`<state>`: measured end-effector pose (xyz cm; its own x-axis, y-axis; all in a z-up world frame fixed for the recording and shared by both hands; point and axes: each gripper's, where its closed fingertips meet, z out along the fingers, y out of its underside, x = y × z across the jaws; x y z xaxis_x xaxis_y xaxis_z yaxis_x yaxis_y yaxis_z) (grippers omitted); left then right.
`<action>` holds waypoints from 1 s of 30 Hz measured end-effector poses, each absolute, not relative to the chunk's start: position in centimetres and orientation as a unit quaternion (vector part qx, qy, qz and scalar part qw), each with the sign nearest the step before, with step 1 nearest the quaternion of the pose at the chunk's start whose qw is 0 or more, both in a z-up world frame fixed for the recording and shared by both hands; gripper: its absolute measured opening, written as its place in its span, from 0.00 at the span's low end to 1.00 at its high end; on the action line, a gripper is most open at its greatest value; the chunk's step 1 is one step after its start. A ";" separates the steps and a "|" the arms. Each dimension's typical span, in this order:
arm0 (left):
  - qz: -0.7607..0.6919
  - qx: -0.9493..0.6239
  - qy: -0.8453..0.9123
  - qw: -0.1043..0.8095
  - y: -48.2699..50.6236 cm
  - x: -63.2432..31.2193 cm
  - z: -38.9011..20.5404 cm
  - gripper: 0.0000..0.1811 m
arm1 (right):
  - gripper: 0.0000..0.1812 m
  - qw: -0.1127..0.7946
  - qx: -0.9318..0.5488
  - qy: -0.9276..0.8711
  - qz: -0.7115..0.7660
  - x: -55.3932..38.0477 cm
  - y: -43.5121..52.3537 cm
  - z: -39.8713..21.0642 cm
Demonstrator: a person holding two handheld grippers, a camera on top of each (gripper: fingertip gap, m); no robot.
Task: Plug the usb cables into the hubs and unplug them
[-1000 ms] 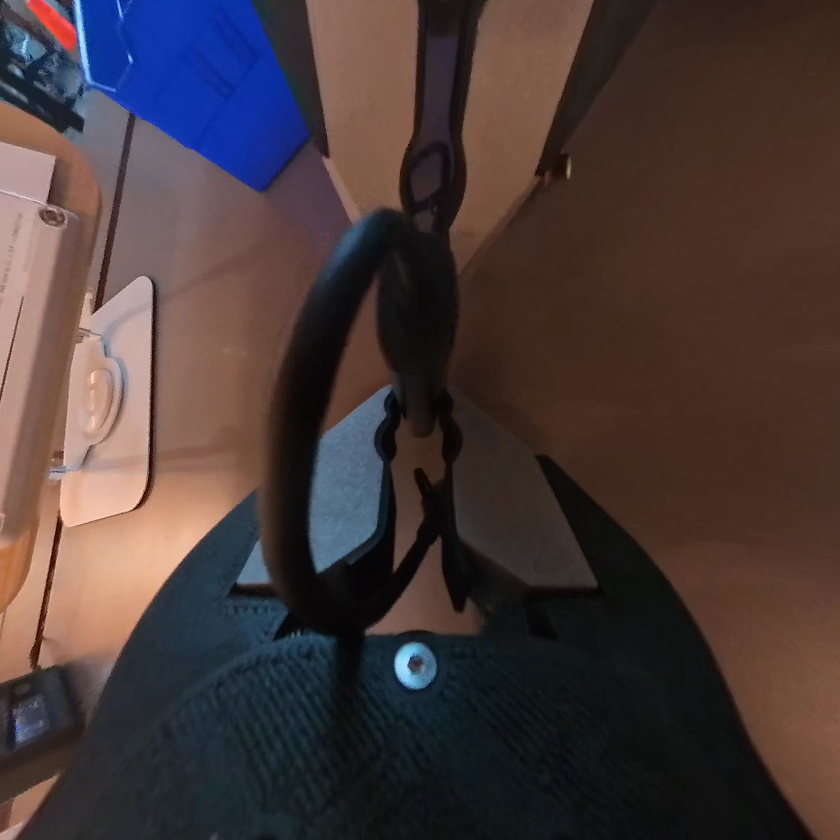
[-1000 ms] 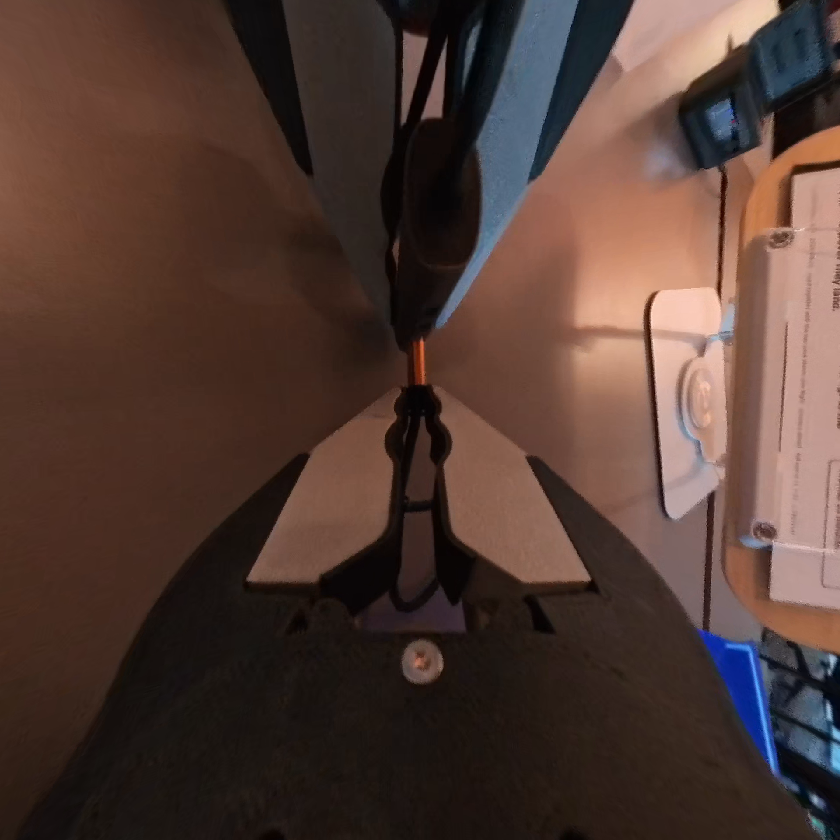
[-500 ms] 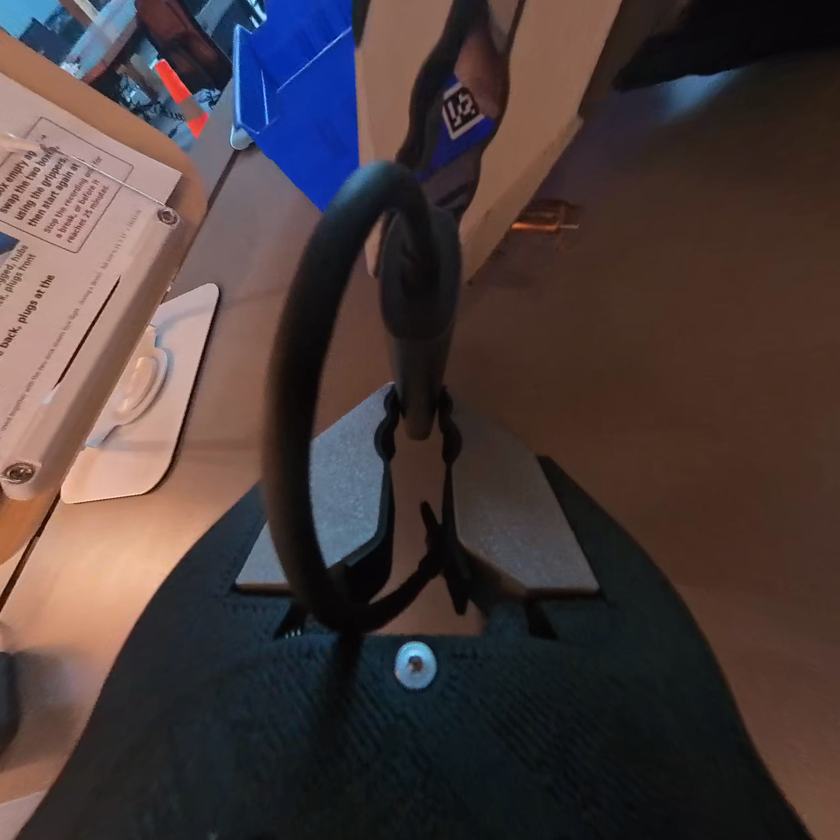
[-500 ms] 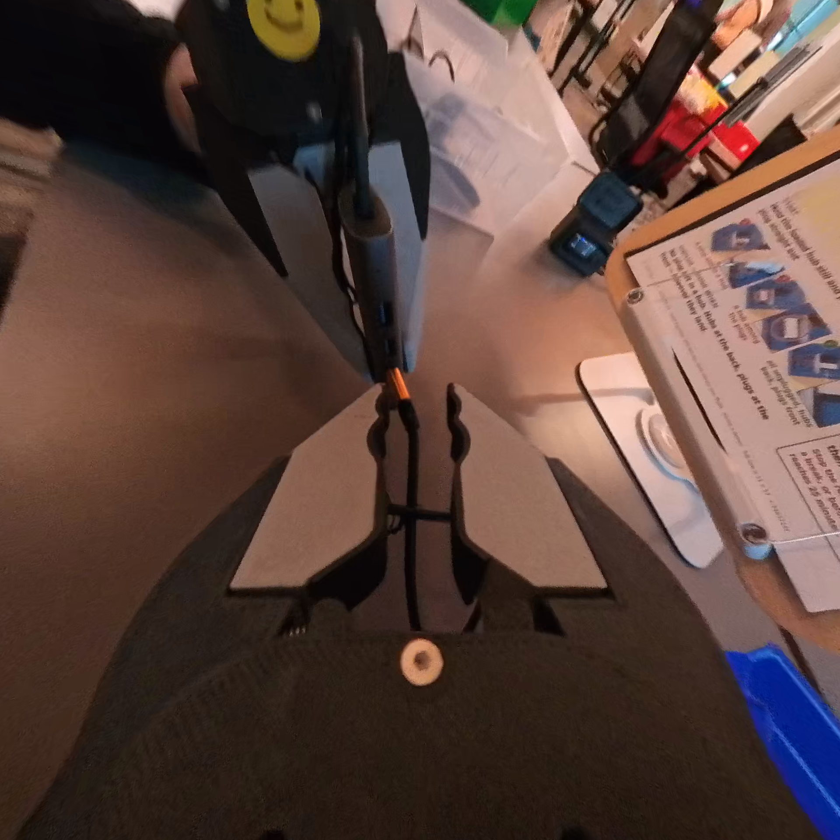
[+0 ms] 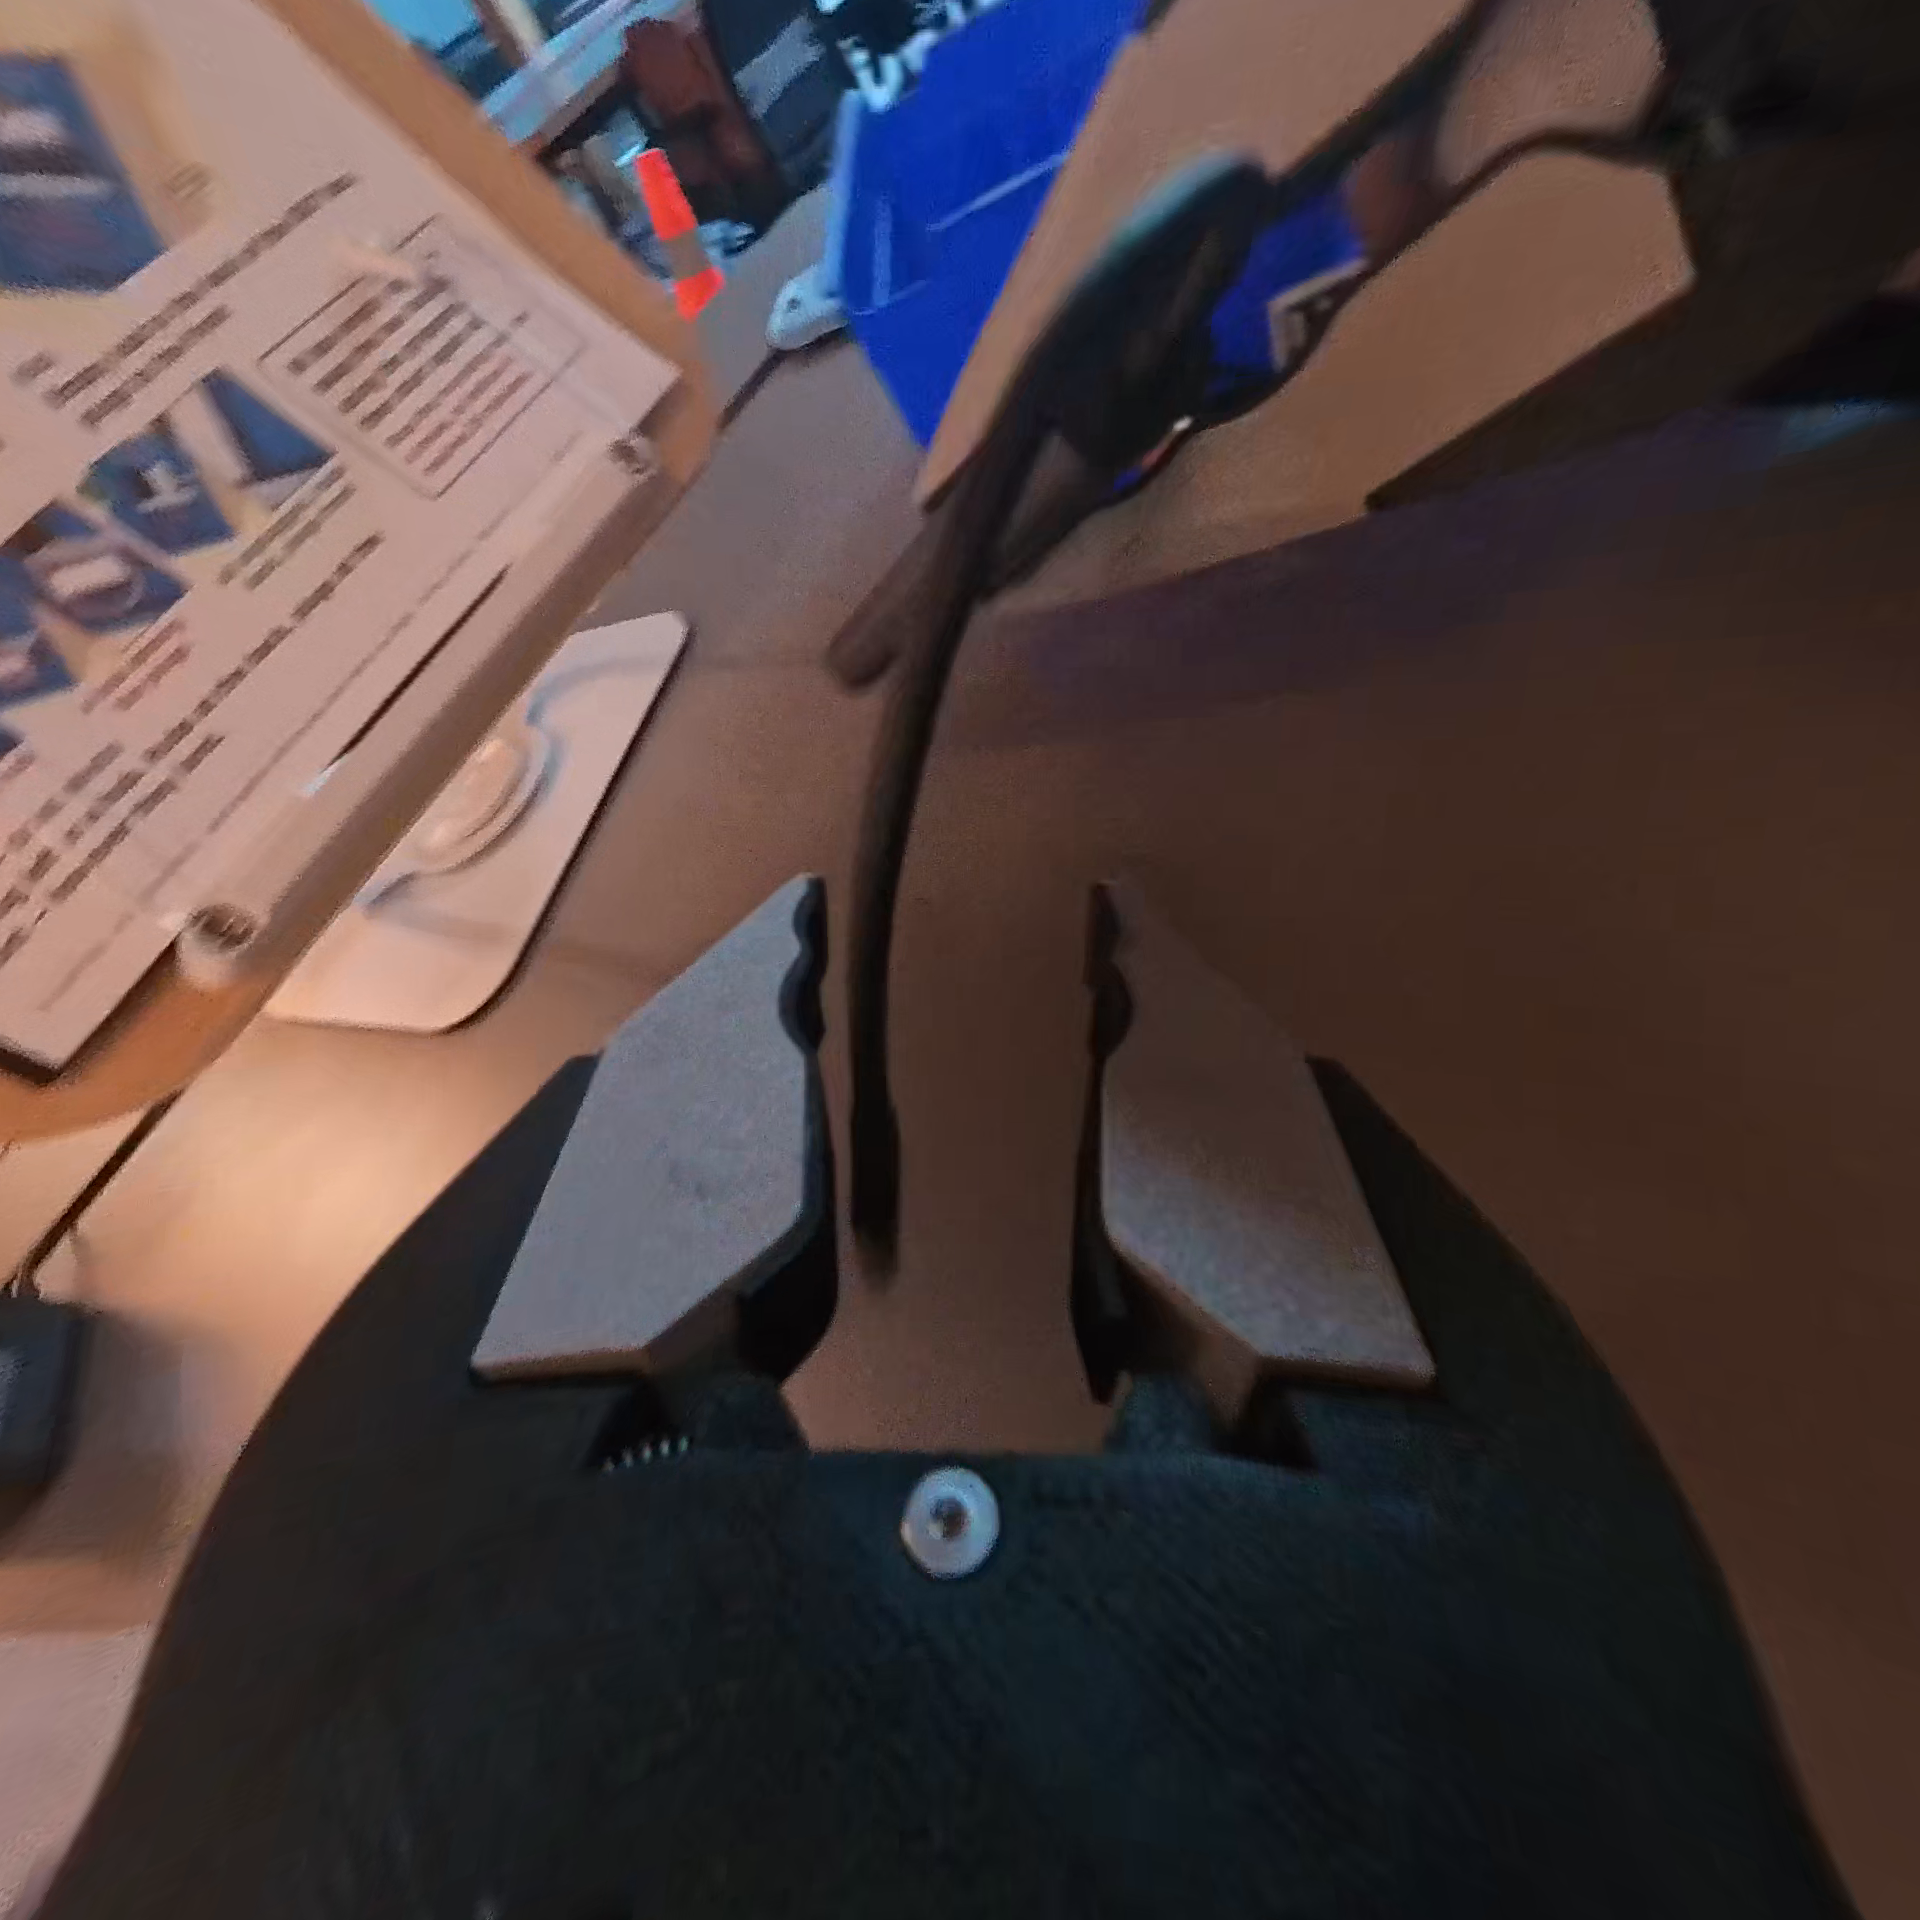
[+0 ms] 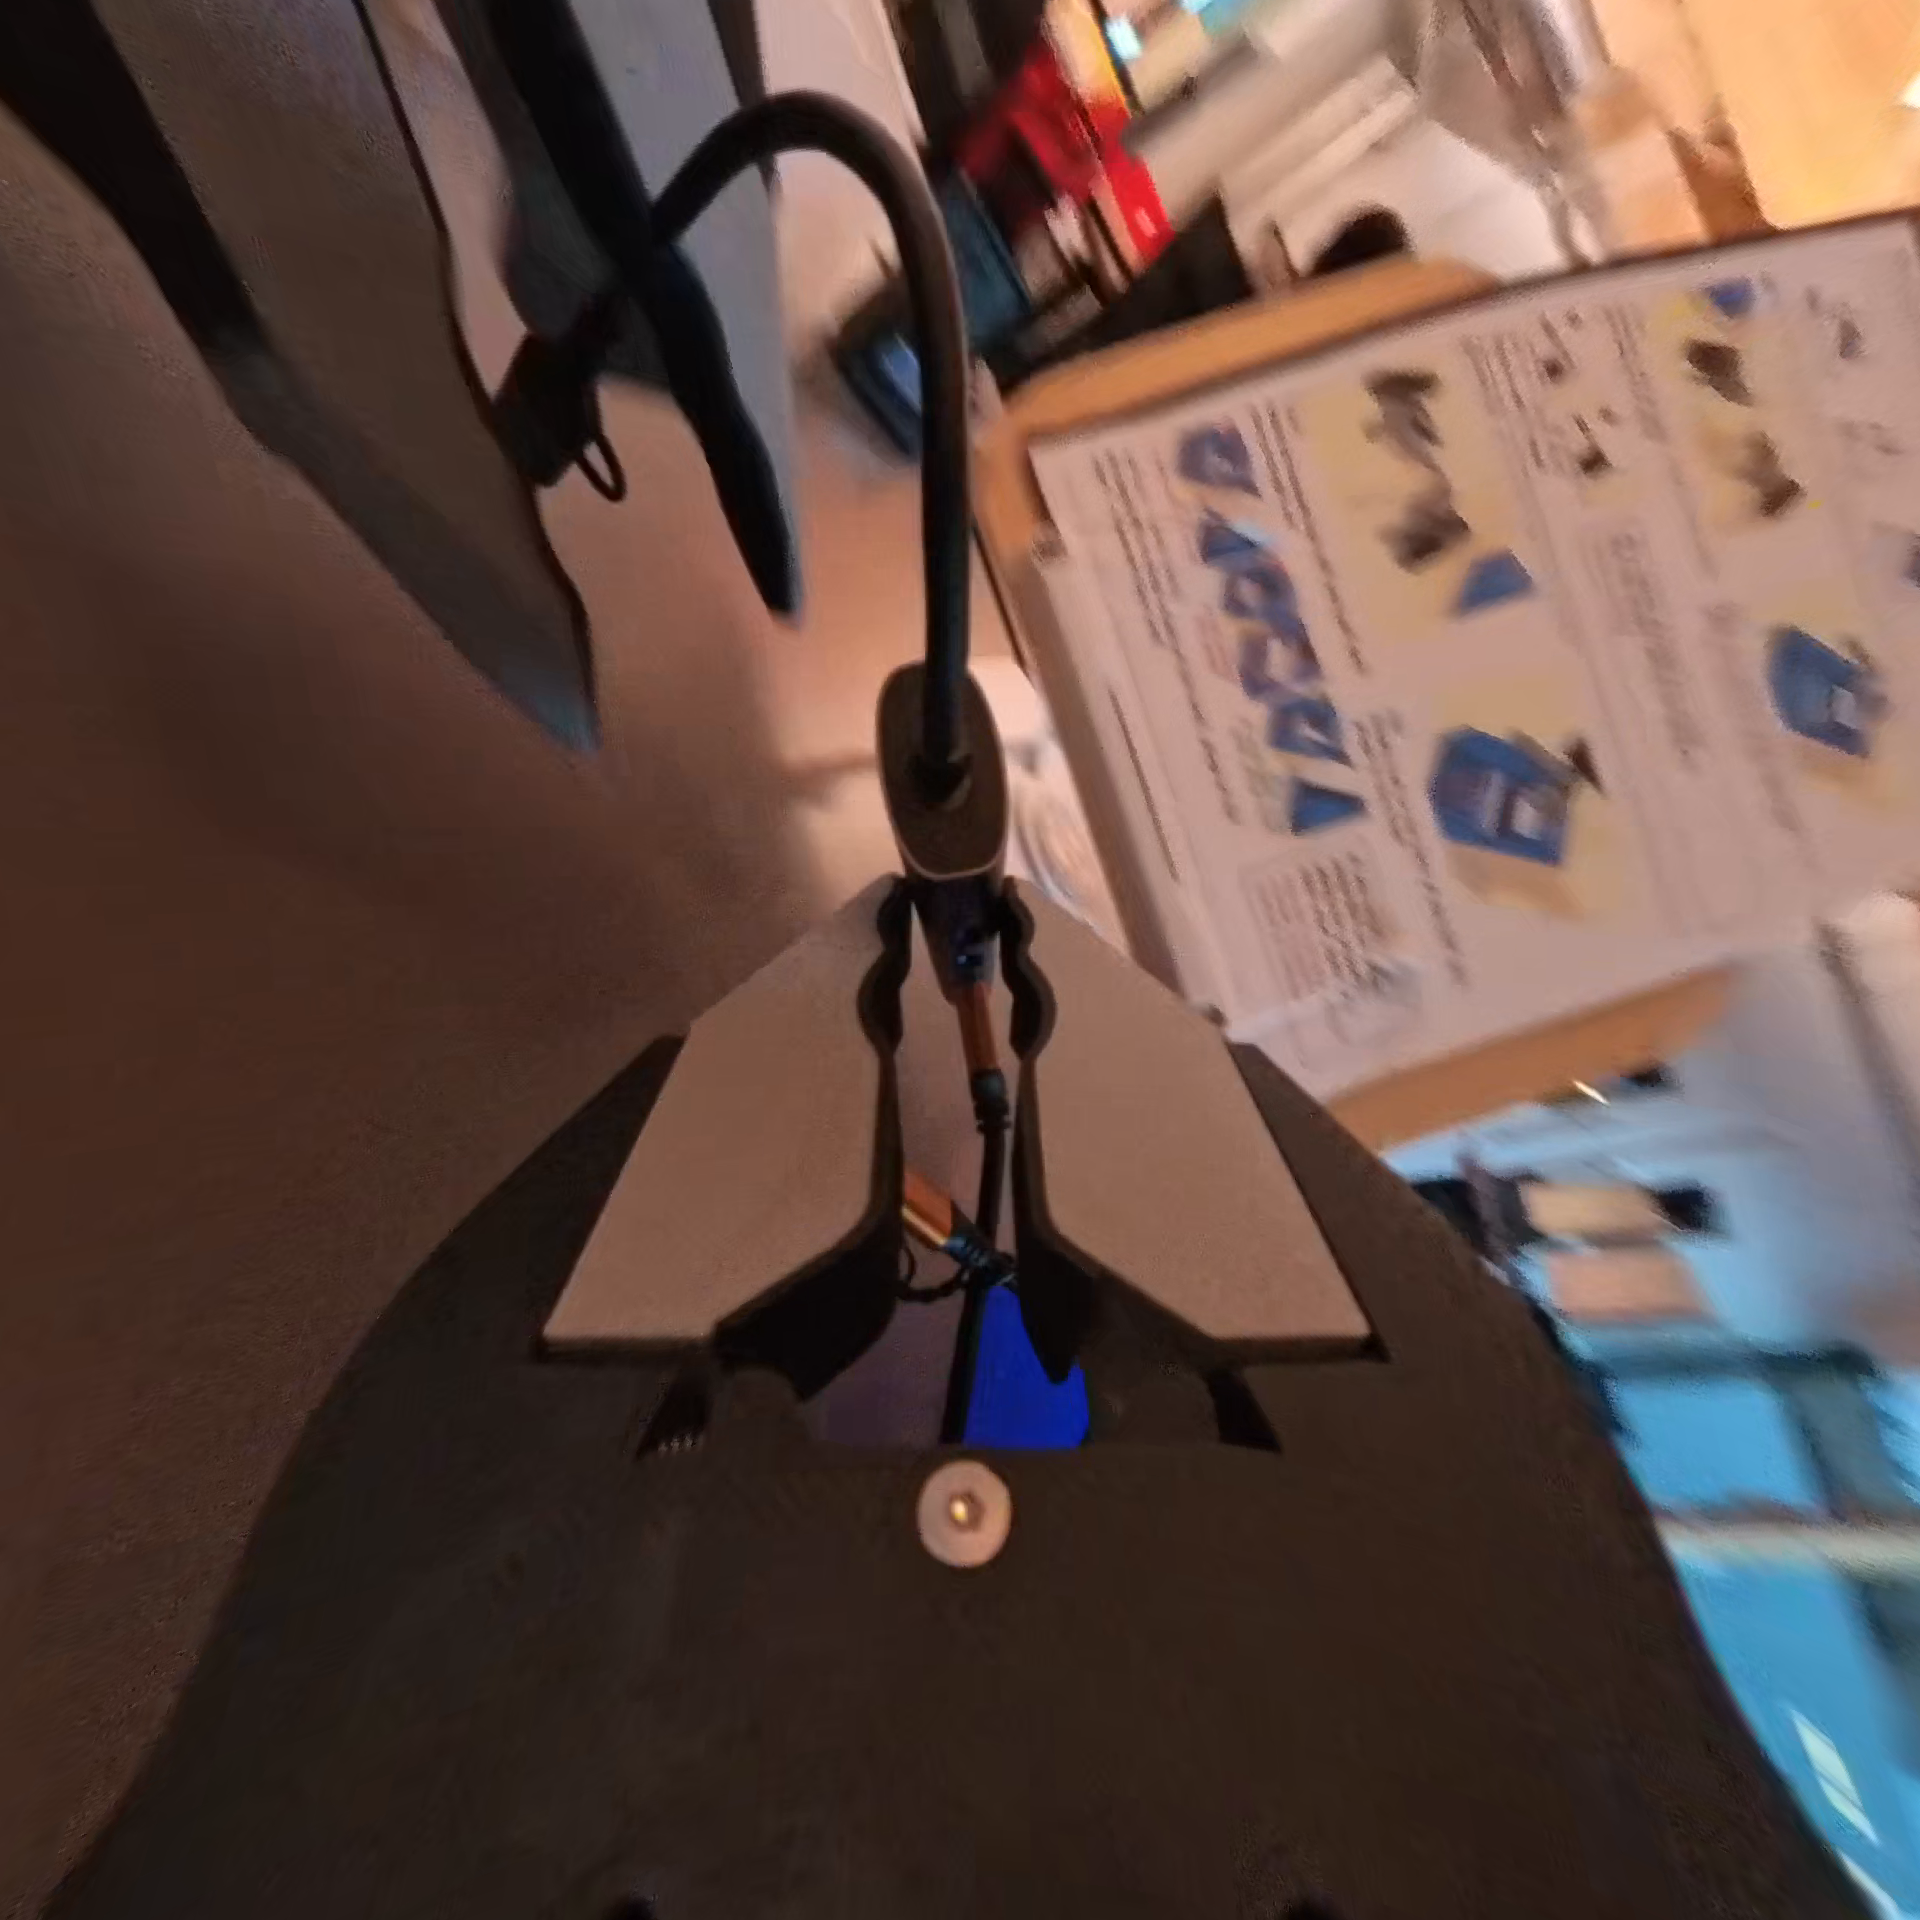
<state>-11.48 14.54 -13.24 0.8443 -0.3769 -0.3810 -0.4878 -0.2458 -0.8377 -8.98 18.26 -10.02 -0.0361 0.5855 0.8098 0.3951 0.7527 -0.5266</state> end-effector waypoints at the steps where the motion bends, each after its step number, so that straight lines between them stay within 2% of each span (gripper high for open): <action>1: 0.049 -0.792 0.254 0.553 14.7 -12.3 -13.0 0.27 | 0.07 0.608 -0.349 -0.712 0.041 -8.9 19.6 -10.4; 7: 0.029 -0.813 0.212 0.541 14.9 -14.3 -13.9 0.28 | 0.08 0.552 -0.297 -0.775 -0.071 -9.5 20.3 -15.7; 12: 0.012 -0.813 0.224 0.538 14.6 -13.9 -14.4 0.29 | 0.14 0.528 -0.282 -0.800 -0.047 -9.4 18.7 -16.9; 18: 0.038 -0.817 0.233 0.526 13.9 -14.5 -15.1 0.30 | 0.23 0.466 -0.335 -0.816 0.072 -8.1 17.8 -18.0; 20: 0.069 -0.824 0.239 0.508 13.1 -15.0 -15.2 0.30 | 0.12 0.442 -0.352 -0.820 0.087 -7.5 18.2 -18.7; 21: 0.083 -0.828 0.250 0.496 12.3 -14.8 -15.1 0.30 | 0.14 0.448 -0.354 -0.818 0.070 -7.3 18.9 -18.7; 22: 0.094 -0.828 0.263 0.486 11.4 -14.4 -14.9 0.29 | 0.17 0.458 -0.353 -0.814 0.058 -7.2 19.4 -18.5; 26: 0.127 -0.829 0.281 0.467 6.9 -12.9 -11.6 0.26 | 0.20 0.467 -0.362 -0.801 0.099 -7.4 18.6 -17.1; 30: 0.155 -0.881 0.150 0.421 1.4 -19.3 -7.6 0.20 | 0.19 0.489 -0.361 -0.787 0.103 -7.6 18.6 -16.0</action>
<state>-19.30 1.42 -7.56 0.9069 -0.1331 -0.3999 -0.3946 -0.6013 -0.6948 -7.61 18.61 -15.96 -0.2612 0.6694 0.6955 0.4682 0.7179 -0.5151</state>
